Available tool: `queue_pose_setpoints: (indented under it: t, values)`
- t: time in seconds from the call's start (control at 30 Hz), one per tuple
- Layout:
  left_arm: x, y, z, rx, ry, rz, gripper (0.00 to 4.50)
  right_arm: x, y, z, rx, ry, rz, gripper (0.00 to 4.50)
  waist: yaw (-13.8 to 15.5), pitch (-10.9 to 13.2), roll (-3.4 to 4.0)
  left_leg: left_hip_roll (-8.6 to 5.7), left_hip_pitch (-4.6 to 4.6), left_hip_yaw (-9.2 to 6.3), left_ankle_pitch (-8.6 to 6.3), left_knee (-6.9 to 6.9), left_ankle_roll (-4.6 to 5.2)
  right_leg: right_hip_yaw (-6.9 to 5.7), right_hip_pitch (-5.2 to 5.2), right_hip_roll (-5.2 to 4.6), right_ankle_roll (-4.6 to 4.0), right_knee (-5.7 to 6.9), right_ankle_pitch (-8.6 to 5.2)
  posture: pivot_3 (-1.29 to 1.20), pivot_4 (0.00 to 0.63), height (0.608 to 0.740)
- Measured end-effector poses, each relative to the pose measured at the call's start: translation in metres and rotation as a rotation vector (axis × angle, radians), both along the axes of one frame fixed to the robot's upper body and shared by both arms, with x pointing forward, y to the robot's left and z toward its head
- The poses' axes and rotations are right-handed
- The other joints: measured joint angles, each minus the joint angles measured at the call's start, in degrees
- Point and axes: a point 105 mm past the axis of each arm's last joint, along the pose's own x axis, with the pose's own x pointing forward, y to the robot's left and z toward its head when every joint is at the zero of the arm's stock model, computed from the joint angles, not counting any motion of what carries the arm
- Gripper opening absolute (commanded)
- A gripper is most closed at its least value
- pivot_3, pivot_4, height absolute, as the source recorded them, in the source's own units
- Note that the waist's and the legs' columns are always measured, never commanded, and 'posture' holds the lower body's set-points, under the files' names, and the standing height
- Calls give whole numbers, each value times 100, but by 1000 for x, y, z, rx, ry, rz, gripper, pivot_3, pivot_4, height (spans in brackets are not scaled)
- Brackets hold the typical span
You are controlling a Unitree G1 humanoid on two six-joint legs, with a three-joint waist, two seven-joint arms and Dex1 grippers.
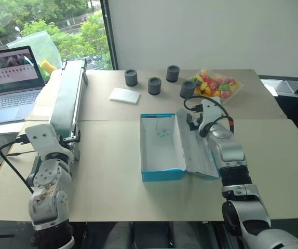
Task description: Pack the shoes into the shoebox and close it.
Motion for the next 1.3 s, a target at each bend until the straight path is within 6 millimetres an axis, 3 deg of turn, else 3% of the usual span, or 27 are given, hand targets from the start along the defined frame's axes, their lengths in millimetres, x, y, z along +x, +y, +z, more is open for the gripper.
queue_pose_setpoints:
  t: [0.1,0.23,0.3,0.4,0.47,0.57,0.73,0.8,1.03,1.3]
  values:
    - [0,-1,0,2,1,-8,4500,-1,7,-2,6,12,36,4468,-4,0,0,1,1,0,0,0,0,0,0,1,0,1,0,0,150,740]
    - [3,-7,0,22,7,-25,4500,-8,54,-6,45,46,284,4468,-51,0,0,3,4,1,0,-1,0,3,0,4,0,3,0,0,150,740]
    - [5,-6,0,28,11,-27,4500,-15,79,0,85,35,420,4468,-49,0,0,5,4,0,-1,-2,0,1,-1,7,0,3,0,0,150,740]
    - [7,1,2,44,13,-19,4500,-41,119,29,162,-26,707,4468,-27,0,-1,3,2,-3,-3,-1,-2,0,-1,4,2,-2,0,0,150,740]
    - [7,4,2,46,16,-12,4500,-57,131,41,185,-40,829,4468,-5,0,-2,3,1,-6,-4,0,-3,-3,0,3,3,-3,0,0,150,740]
    - [7,8,1,45,22,-2,4500,-69,136,46,193,-35,906,4468,28,0,-3,3,2,-8,-4,2,-3,-4,0,3,2,-2,0,0,150,740]
    - [6,7,-1,45,28,-6,4500,-65,121,50,183,-36,881,4468,76,0,-3,3,3,-5,-4,1,-4,-2,-2,3,2,-2,1,0,150,740]
    - [4,8,-4,45,38,-4,4500,-73,119,55,165,-31,939,4468,75,0,-4,5,-1,-5,-8,0,-6,-2,-6,5,2,-5,1,0,150,740]
    - [1,16,-10,15,83,1,4500,-132,155,64,75,-11,1277,4468,77,0,-7,6,-6,-5,-9,10,-6,-2,-10,5,3,1,1,0,150,740]
    - [-7,34,-20,2,197,40,4500,-140,164,58,47,12,1305,4468,106,2,-13,6,-6,-8,-9,9,-7,-3,-11,5,3,0,1,0,150,740]
